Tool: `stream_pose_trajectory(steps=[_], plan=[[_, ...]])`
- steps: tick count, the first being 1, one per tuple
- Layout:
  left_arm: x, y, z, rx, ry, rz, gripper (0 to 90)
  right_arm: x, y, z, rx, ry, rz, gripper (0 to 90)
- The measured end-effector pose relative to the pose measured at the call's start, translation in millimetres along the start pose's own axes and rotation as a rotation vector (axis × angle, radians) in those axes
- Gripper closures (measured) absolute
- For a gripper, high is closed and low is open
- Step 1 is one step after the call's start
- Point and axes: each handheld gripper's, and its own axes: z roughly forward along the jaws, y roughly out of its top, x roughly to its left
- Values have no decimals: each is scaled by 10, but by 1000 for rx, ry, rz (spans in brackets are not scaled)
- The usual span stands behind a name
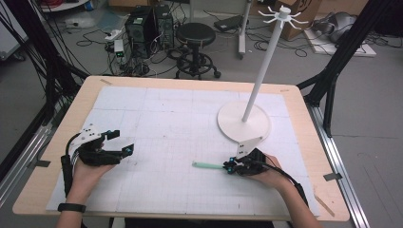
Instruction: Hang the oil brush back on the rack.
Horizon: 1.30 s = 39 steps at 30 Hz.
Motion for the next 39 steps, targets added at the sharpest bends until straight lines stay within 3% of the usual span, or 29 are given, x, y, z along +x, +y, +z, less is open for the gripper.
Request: stream_pose_trajectory(steps=[1, 3, 7, 13, 25, 28, 32, 39], plan=[[0, 0, 0, 0, 0, 0, 143, 0, 0, 0, 0, 0, 0, 830], [3, -1, 6, 2, -1, 2, 144, -38, -51, -72, -9, -12, 63, 831], [0, -4, 16, 7, -3, 2, 144, -34, -89, -89, 7, -21, 98, 829], [-4, -3, 16, 5, -2, 1, 146, -21, -75, -69, 15, -47, 57, 812], [-5, -4, 21, 12, -6, 3, 147, -32, -25, -57, 57, -36, 62, 806], [-5, -4, 21, 10, -5, 4, 147, -34, -42, -59, 47, -37, 79, 814], [-9, -4, 22, 7, -6, 2, 147, 1, -145, -63, -31, -60, 97, 818], [-3, -2, 13, 6, -4, 1, 149, 13, -177, -63, -54, -64, 103, 821]])
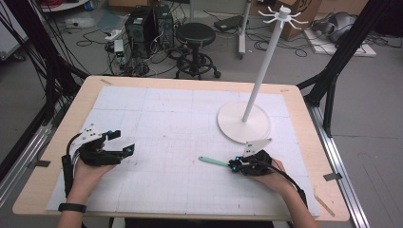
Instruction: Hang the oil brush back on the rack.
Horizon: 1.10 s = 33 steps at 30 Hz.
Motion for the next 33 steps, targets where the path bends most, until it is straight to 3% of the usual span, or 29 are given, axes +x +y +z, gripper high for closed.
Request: stream_pose_trajectory(steps=[9, 13, 14, 15, 16, 17, 18, 21, 22, 25, 26, 27, 30, 31, 33], plan=[[-2, -2, 4, 3, 0, -2, 150, 25, -11, -6, -9, -17, 1, 826], [1, 0, -2, -1, 0, -2, 150, 45, -25, -24, -29, -51, 7, 827], [1, 0, -2, 0, -1, -1, 150, 41, -23, -65, -69, -66, 26, 827], [1, 0, -2, 0, -1, -1, 150, 41, -23, -65, -69, -66, 26, 827], [0, 1, -2, -3, -1, 0, 150, 34, -15, -130, -116, -93, 38, 827], [0, 1, -2, -3, -1, 0, 150, 34, -15, -130, -116, -93, 38, 827], [2, 1, -3, -6, -3, -1, 150, 33, -6, -204, -153, -122, 48, 827], [7, 2, -6, -7, 0, 2, 150, 22, 1, -291, -191, -145, 64, 827], [9, 3, -10, -10, 0, -2, 150, 10, 9, -394, -228, -190, 82, 826], [12, 4, -12, -14, 2, -1, 150, -6, 18, -511, -270, -219, 103, 827], [12, 4, -10, -16, 3, -3, 150, -19, 38, -642, -306, -255, 118, 827], [14, 4, -9, -16, 3, -2, 150, -19, 38, -642, -306, -255, 118, 827], [17, 4, -6, -14, 2, 0, 149, -7, 98, -924, -372, -309, 127, 826], [16, 3, -3, -16, 2, -2, 149, -7, 98, -924, -372, -309, 127, 826], [16, 4, 0, -16, -1, -2, 149, -5, 158, -1146, -411, -349, 136, 826]])
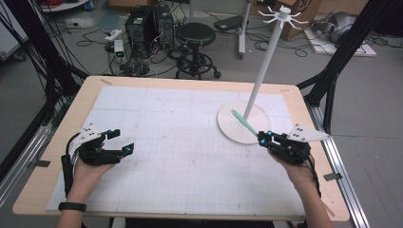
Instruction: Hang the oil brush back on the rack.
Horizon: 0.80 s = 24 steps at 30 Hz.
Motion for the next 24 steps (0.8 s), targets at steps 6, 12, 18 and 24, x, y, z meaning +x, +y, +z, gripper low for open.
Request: stream_pose_trajectory(steps=[6, 12, 18, 24], plan=[[2, 1, 4, -2, 1, -2, 149, -77, 244, -248, -65, -66, 1, 826], [5, 2, 1, -1, 3, -1, 149, -164, 506, -502, -155, -114, 15, 826], [3, 2, 1, -1, 1, -2, 149, -231, 769, -710, -232, -165, 11, 826], [2, 0, 3, 1, -3, -4, 149, -310, 949, -867, -286, -216, 19, 826]])
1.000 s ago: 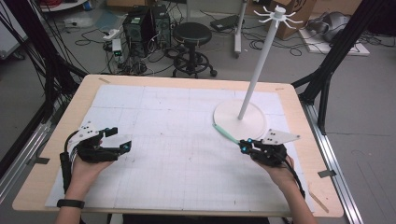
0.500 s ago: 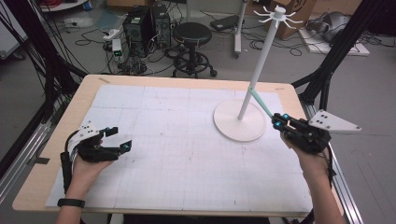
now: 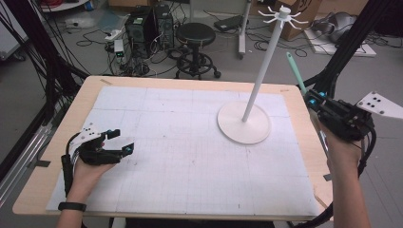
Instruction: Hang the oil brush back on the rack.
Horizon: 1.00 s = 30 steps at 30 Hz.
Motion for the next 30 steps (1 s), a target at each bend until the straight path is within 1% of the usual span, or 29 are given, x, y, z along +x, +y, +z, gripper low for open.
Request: stream_pose_trajectory(steps=[4, 6, 9, 10, 11, 15, 16, 17, 22, 28, 30], plan=[[1, -1, 1, 1, -1, -1, 149, -32, 65, -23, -18, -9, 7, 826], [0, -1, 1, 2, -2, 0, 149, -70, 140, -31, -31, -18, 8, 826], [0, -1, 1, 2, -2, 0, 149, -99, 216, -18, -32, -23, 9, 826], [0, -1, 1, 2, -2, 0, 149, -99, 216, -18, -32, -23, 9, 826], [-1, -1, 2, 3, -2, 1, 149, -107, 268, -10, -38, -30, 10, 826], [0, 0, -1, 4, -2, 1, 149, -112, 348, 31, -44, -28, 4, 826], [1, 0, -1, 4, -3, 0, 149, -112, 348, 31, -44, -28, 4, 826], [0, 0, -3, 5, -3, 1, 149, -109, 367, 65, -37, -38, -1, 826], [-5, 3, -11, 2, -5, 0, 149, -121, 374, 120, -39, -57, 7, 826], [-1, 4, -18, 2, -6, 4, 149, -162, 363, 126, -40, -70, 10, 825], [-7, 4, -17, 2, -6, 1, 149, -169, 364, 128, -32, -72, 8, 826]])
